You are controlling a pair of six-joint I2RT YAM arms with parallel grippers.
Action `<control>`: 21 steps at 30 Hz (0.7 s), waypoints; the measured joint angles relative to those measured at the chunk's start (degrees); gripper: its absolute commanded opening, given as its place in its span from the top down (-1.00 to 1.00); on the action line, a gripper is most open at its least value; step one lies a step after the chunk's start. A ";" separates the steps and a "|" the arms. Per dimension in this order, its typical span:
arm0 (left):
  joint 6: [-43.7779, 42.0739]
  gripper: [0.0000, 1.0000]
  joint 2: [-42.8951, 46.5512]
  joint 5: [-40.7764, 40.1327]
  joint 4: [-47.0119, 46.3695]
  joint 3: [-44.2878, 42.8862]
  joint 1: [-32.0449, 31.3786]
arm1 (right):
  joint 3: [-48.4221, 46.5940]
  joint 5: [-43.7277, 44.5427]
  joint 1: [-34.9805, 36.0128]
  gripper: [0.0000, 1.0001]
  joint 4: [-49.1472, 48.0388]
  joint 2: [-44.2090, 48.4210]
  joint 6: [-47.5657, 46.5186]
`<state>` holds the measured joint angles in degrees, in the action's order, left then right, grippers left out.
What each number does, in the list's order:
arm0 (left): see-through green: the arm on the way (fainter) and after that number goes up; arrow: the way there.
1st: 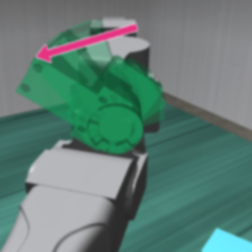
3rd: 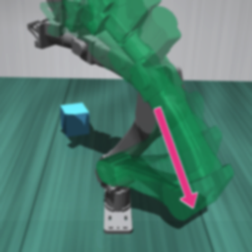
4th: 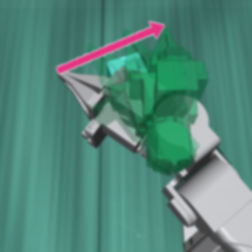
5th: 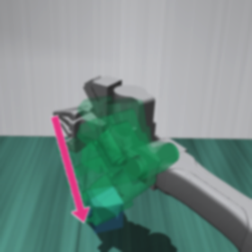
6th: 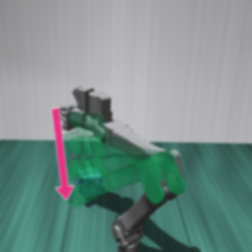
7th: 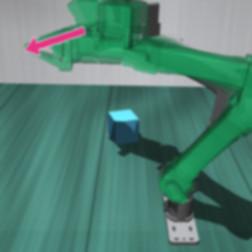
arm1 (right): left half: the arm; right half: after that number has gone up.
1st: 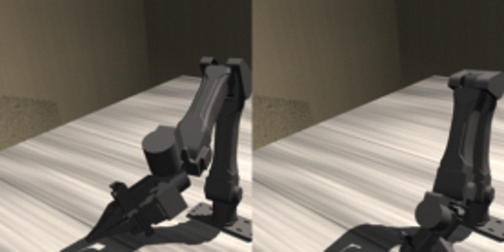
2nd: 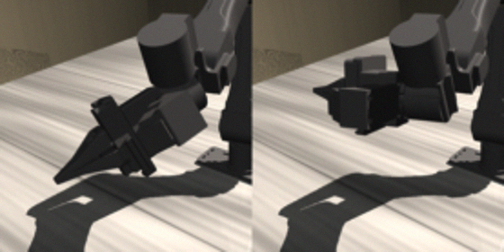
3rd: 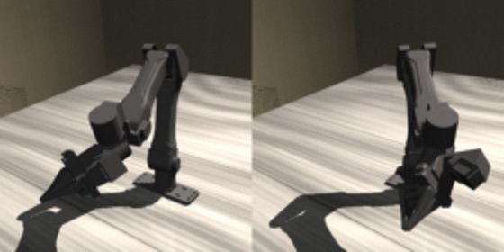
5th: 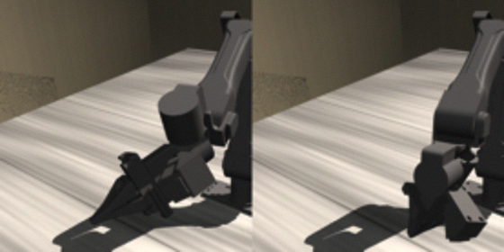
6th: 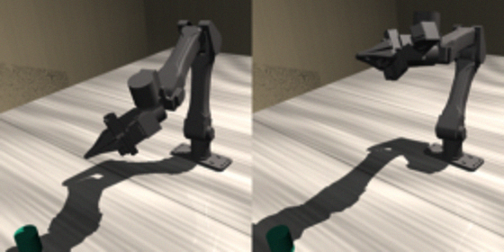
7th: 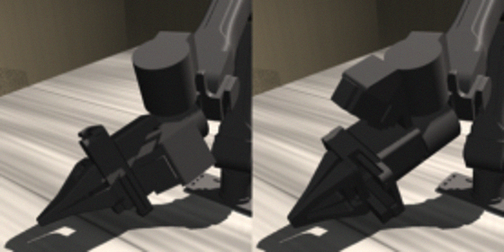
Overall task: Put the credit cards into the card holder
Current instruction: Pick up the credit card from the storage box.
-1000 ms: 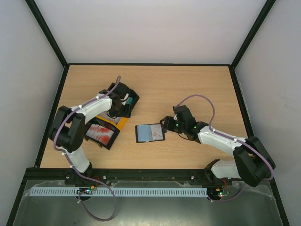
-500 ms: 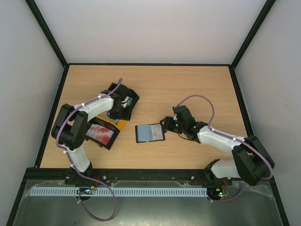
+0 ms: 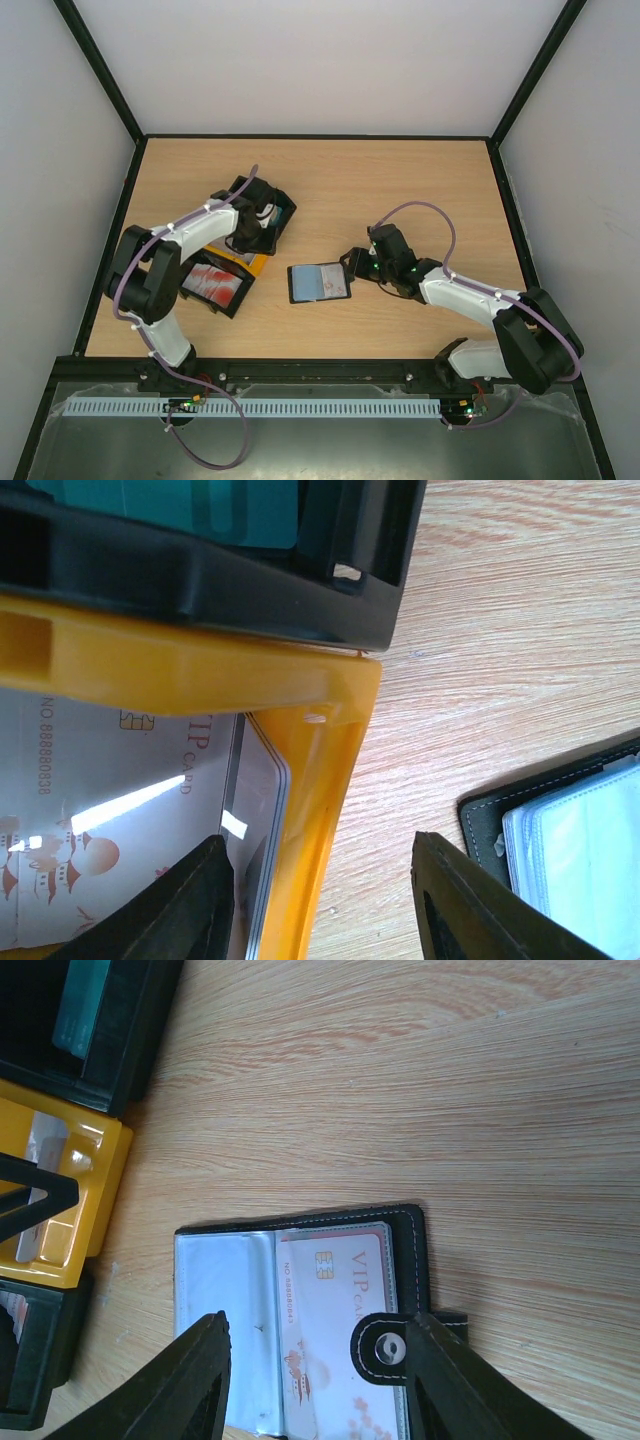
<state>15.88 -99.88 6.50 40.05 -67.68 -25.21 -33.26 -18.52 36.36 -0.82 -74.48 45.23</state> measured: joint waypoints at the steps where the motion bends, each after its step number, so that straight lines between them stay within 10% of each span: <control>1: 0.00 0.01 0.09 0.13 0.02 0.00 0.00 | 0.00 0.00 0.00 0.05 0.00 0.00 0.00; 21: 0.11 -0.15 -1.22 -0.11 -0.68 1.22 -0.28 | 0.00 0.02 0.00 0.05 0.02 0.00 0.02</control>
<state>15.99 -101.10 6.39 39.38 -66.46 -25.50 -33.26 -18.50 36.36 -0.80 -74.48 45.25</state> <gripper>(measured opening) 0.600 0.477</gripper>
